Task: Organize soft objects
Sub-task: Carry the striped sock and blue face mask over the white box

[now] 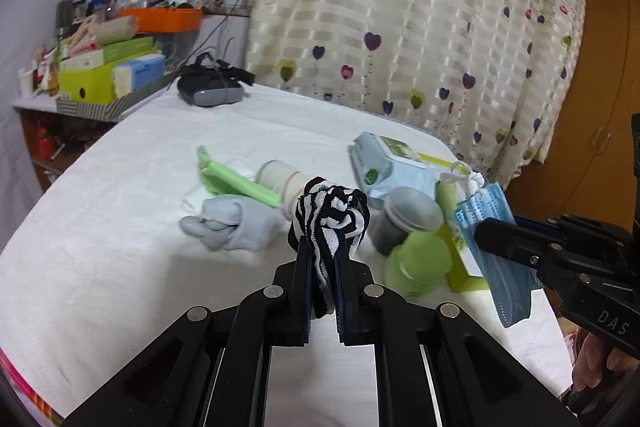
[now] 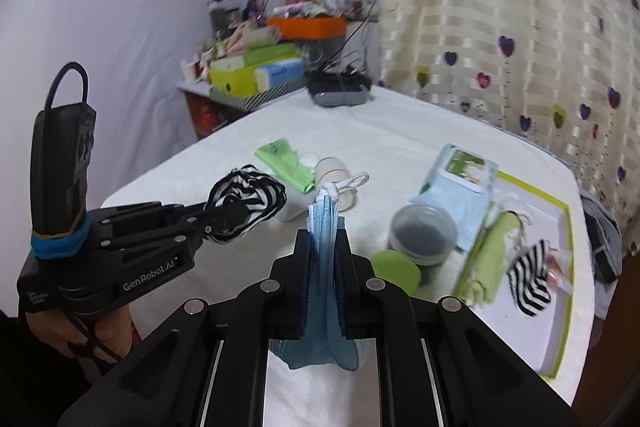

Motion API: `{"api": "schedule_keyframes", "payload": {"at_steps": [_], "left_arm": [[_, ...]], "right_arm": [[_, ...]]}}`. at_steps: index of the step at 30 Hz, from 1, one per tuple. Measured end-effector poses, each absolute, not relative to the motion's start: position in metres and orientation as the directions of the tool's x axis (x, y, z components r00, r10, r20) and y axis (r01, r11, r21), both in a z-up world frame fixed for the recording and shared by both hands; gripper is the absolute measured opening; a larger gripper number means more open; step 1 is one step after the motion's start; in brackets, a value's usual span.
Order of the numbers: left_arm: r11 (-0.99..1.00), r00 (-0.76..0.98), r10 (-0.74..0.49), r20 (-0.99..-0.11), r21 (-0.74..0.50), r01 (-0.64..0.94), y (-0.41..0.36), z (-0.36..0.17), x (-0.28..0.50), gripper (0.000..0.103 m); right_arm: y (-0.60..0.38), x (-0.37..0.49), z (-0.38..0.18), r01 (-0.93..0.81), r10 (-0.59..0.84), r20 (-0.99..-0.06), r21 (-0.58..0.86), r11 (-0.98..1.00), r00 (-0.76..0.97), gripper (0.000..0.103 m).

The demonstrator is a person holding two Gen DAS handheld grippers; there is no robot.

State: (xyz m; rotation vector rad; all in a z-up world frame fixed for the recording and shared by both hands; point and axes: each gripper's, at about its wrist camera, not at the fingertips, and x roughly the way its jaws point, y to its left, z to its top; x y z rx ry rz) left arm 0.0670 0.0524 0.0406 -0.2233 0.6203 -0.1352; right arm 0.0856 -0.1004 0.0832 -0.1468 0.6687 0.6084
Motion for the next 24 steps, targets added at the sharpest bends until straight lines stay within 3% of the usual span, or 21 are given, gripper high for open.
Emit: {"api": "schedule_keyframes", "payload": {"at_steps": [24], "left_arm": [[0.957,0.791,-0.281,-0.543,-0.218,0.190,-0.013,0.058,0.069,0.009]], "right_arm": [[-0.172,0.072,0.086,-0.435,0.440,-0.554,0.150,0.888,0.707,0.011]]}}
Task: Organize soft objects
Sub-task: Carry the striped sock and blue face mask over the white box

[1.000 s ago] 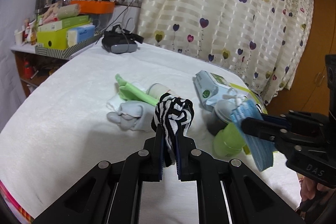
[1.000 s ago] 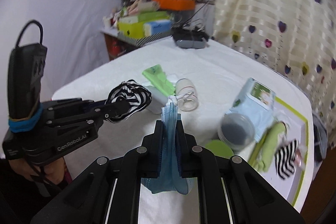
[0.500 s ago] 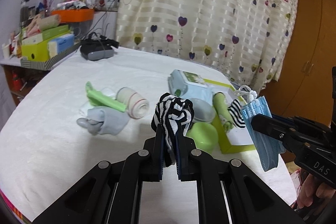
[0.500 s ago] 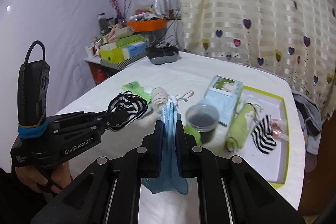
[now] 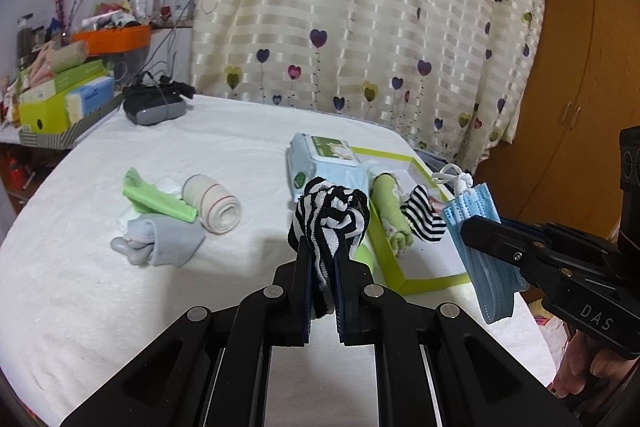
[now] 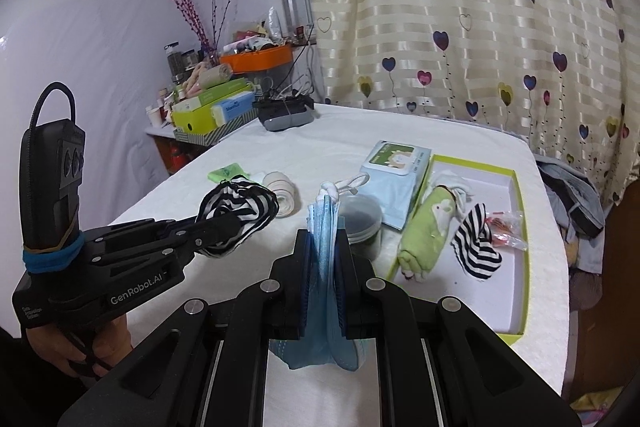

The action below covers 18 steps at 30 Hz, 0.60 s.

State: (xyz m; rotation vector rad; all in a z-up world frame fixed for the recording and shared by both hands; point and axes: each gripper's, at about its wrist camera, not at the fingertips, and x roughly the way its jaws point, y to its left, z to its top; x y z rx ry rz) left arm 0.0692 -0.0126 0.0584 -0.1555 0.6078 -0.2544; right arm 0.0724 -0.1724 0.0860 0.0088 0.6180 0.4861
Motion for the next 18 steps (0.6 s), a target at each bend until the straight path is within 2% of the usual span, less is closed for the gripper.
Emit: {"api": "schedule_keyframes", "payload": {"at_steps": [18], "left_arm": [[0.946,0.764,-0.324,-0.558,-0.197,0.258,-0.053,0.059,0.082,0.009]], "right_arm": [[-0.208,0.078,0.080,-0.379,0.412,-0.552,0.180,0.908,0.725,0.011]]}}
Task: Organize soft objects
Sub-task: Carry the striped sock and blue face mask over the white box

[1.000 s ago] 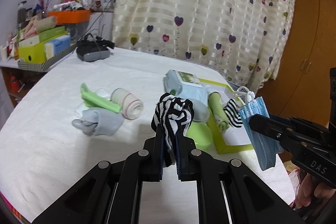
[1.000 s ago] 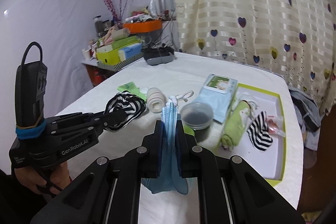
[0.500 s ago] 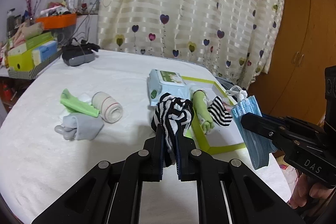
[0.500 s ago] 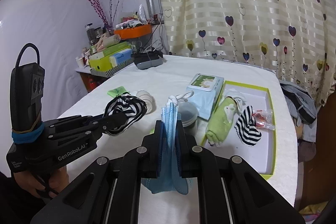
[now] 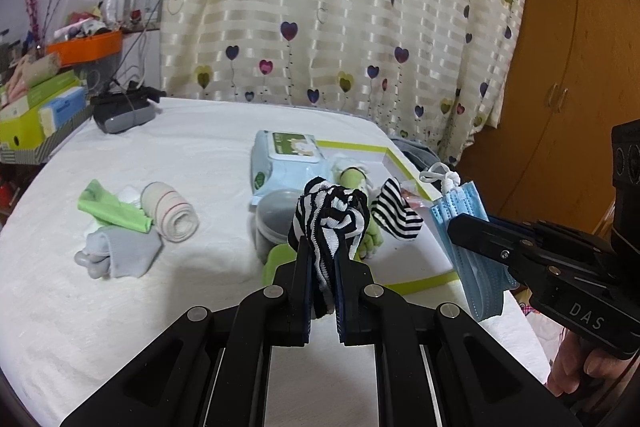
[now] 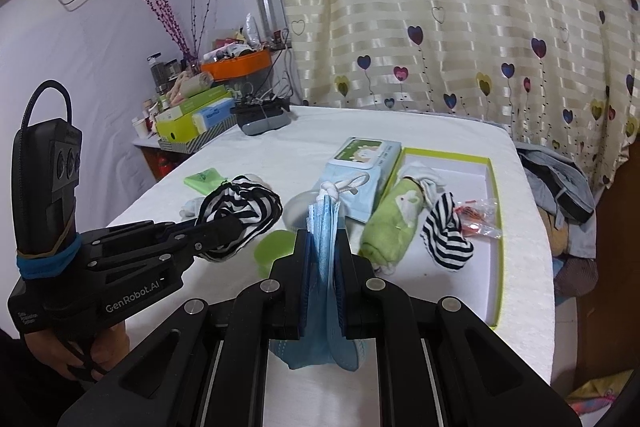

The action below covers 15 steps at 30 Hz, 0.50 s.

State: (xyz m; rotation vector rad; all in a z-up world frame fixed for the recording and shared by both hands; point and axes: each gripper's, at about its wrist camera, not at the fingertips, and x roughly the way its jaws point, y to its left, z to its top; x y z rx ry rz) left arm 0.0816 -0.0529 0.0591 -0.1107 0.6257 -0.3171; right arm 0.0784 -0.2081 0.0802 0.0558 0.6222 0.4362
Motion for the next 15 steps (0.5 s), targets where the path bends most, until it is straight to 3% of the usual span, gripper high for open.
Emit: {"api": "schedule_keyframes", "payload": {"at_steps": [15], "left_arm": [[0.929,0.727,-0.368,-0.579,-0.191,0.319,-0.097,0.052,0.104,0.009]], "right_arm": [[-0.261,0.092,0.071,-0.273,0.351,-0.559,0.221,0.936,0.751,0.011]]}}
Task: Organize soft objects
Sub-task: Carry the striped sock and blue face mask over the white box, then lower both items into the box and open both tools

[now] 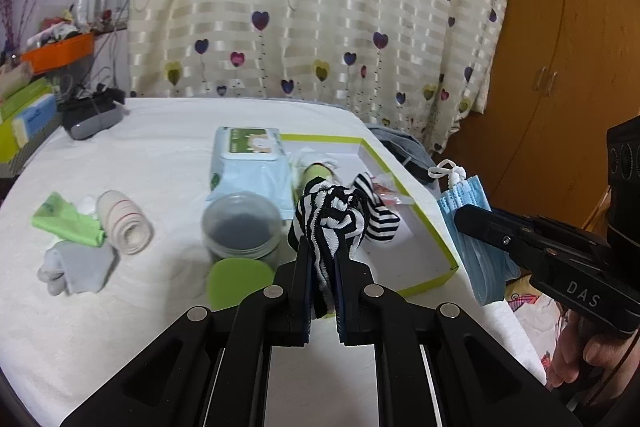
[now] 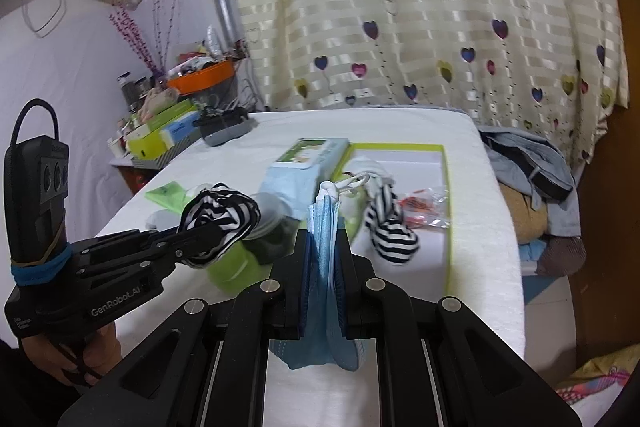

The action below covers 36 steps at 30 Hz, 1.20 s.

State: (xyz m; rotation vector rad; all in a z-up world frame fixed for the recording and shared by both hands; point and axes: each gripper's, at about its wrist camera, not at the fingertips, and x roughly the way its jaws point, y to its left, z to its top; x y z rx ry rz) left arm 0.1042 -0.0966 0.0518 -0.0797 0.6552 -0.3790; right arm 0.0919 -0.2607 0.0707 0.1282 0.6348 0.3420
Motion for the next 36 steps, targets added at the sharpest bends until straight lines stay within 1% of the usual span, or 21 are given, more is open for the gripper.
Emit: {"api": "schedule_keyframes", "payload": {"at_steps": [13,19,26,30,31,32,33,34,35,36], "left_arm": [[0.917,0.685,-0.387,-0.617,-0.181,0.355,-0.129,0.036,0.133,0.009],[0.909,0.648,-0.402,-0.647,-0.195,0.368,-0.146,0.024,0.151,0.009],[0.909,0.635,-0.399,-0.661,-0.193,0.371,-0.156,0.017,0.162,0.009],[0.907,0.626,-0.400,-0.669,-0.191,0.376,-0.161,0.014,0.166,0.009],[0.906,0.623,-0.401,-0.671,-0.190,0.378,-0.163,0.013,0.167,0.009],[0.905,0.621,-0.403,-0.672,-0.191,0.381,-0.165,0.013,0.168,0.009],[0.904,0.619,-0.404,-0.673,-0.191,0.383,-0.166,0.012,0.168,0.009],[0.903,0.616,-0.406,-0.675,-0.192,0.385,-0.168,0.012,0.170,0.009],[0.902,0.614,-0.408,-0.676,-0.194,0.387,-0.170,0.011,0.171,0.009],[0.901,0.612,-0.410,-0.676,-0.195,0.388,-0.171,0.010,0.171,0.009]], "right_arm": [[-0.284,0.133,0.043,-0.230,0.339,-0.604,0.252,0.940,0.722,0.011],[-0.290,0.156,0.023,-0.200,0.326,-0.646,0.262,0.944,0.691,0.011],[-0.295,0.170,0.008,-0.174,0.304,-0.680,0.255,0.951,0.667,0.012],[-0.297,0.171,0.005,-0.154,0.275,-0.689,0.233,0.960,0.671,0.022],[-0.298,0.171,0.006,-0.158,0.278,-0.684,0.234,0.959,0.674,0.023],[-0.299,0.170,0.007,-0.162,0.281,-0.680,0.234,0.959,0.678,0.026],[-0.299,0.169,0.008,-0.164,0.279,-0.677,0.231,0.959,0.681,0.033],[-0.299,0.167,0.009,-0.166,0.278,-0.673,0.227,0.960,0.686,0.037],[-0.300,0.166,0.010,-0.169,0.278,-0.669,0.226,0.959,0.689,0.043],[-0.300,0.164,0.011,-0.170,0.280,-0.665,0.226,0.959,0.693,0.044]]}}
